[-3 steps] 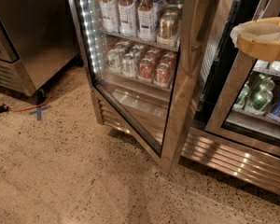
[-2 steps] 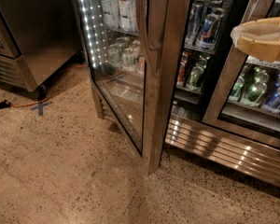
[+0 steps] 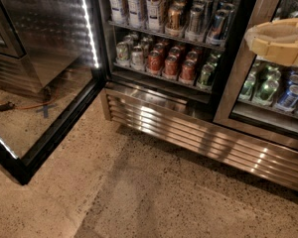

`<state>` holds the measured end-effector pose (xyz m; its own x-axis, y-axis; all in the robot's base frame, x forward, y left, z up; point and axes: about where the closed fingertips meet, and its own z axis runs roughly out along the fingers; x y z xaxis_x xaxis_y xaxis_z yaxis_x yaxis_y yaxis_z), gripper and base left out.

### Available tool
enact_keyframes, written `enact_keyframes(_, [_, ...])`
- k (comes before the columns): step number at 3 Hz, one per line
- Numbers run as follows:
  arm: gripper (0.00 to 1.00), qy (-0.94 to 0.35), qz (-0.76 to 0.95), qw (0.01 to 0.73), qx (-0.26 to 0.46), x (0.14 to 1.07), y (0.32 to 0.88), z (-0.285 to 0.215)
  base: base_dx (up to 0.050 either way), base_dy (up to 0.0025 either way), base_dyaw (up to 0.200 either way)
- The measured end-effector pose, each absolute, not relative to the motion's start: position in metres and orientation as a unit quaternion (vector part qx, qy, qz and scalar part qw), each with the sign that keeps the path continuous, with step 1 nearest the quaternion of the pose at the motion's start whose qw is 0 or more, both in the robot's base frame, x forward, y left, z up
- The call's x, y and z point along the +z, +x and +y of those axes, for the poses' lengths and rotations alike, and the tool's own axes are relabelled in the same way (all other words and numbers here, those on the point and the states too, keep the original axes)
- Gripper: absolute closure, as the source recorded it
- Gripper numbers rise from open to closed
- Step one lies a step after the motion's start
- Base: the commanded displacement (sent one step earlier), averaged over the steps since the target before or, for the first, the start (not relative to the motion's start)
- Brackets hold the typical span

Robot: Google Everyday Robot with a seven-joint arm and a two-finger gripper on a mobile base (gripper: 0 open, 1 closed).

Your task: Open left fridge door

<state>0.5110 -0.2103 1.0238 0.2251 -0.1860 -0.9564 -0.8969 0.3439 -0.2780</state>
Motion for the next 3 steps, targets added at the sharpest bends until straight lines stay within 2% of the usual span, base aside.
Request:
enact_keyframes(1, [0.81, -0.493, 0.550, 0.608, 0.292, 1.0238, 0.5110, -0.2103, 0.000, 0.00000, 0.000])
enact_keyframes(3, [0.35, -0.493, 0.550, 0.608, 0.292, 1.0238, 0.5110, -0.2102, 0.000, 0.00000, 0.000])
